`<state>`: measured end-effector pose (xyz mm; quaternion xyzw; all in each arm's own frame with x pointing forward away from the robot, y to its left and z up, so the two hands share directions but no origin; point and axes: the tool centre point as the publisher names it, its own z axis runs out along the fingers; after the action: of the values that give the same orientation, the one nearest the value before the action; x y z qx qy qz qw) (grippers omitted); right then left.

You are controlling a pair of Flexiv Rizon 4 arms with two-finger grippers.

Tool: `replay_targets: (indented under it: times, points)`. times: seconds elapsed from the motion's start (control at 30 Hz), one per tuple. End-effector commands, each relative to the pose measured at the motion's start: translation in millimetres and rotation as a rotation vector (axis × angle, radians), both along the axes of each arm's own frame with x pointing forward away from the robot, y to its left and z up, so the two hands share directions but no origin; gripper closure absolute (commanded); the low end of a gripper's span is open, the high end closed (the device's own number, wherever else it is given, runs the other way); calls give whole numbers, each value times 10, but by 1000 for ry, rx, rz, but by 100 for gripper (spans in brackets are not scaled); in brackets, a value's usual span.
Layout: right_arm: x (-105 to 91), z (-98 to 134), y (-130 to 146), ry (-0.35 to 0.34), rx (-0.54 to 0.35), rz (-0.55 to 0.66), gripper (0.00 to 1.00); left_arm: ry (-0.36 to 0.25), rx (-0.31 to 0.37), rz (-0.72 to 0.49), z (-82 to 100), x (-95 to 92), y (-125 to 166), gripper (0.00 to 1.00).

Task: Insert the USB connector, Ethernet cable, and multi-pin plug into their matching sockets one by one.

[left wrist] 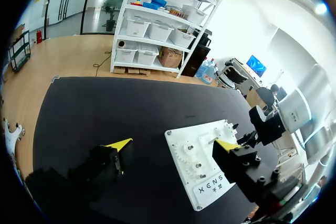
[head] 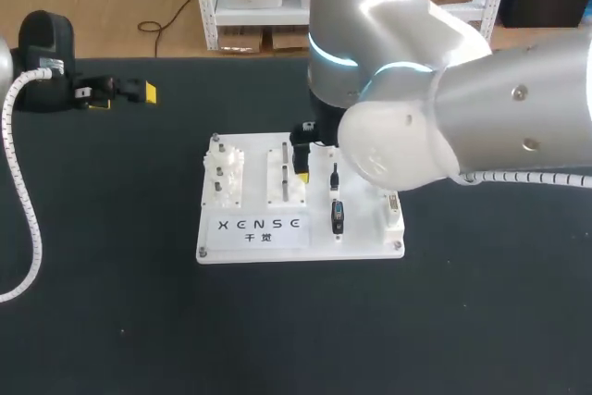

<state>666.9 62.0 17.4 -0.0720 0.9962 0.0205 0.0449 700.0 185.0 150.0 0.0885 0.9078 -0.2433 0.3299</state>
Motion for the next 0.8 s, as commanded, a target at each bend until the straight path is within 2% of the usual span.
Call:
replay_targets:
  times: [0.03, 0.57, 0.8]
  points:
    - [-28, -8, -34, -9, 7, -1, 0, 0, 0, 0, 0, 0, -1, 0]
    - [-28, -8, -34, -9, 7, -1, 0, 0, 0, 0, 0, 0, -1, 0]
    - [-49, -71, -17, 18, 7, 28, 0, 0, 0, 0, 0, 0, -1, 0]
